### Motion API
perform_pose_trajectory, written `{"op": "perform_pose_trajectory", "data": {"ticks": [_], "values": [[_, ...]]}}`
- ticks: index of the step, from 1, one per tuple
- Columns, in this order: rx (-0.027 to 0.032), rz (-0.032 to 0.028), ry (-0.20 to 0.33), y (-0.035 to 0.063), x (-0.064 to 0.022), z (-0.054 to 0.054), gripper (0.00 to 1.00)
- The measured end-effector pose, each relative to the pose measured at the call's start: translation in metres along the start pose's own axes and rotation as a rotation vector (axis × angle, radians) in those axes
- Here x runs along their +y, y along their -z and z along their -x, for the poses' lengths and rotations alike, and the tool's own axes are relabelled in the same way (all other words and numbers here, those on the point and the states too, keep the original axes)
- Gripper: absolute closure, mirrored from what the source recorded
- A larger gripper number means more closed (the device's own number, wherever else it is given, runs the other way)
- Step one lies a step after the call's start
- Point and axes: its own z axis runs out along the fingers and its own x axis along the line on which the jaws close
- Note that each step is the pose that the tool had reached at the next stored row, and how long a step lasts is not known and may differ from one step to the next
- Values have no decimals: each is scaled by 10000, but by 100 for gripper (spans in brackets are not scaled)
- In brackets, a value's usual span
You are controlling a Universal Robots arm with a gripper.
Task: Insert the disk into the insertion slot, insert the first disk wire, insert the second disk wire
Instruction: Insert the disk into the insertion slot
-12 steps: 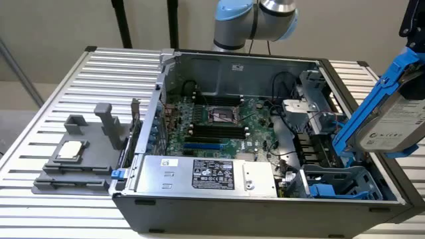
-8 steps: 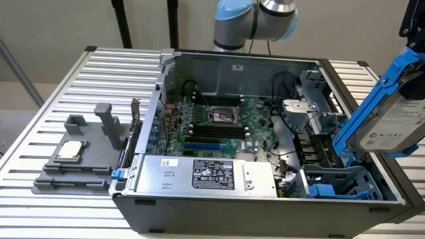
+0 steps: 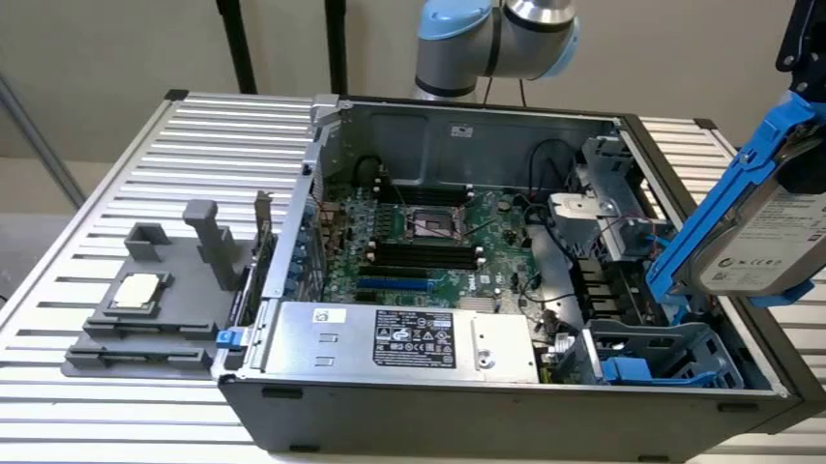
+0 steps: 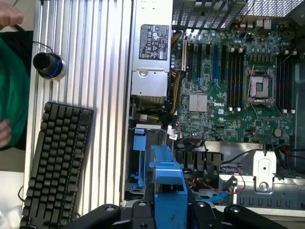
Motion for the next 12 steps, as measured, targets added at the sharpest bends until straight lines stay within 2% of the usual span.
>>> {"op": "perform_pose_trajectory", "data": {"ticks": [12], "values": [[0,0,6,0,0,0,68]]}}
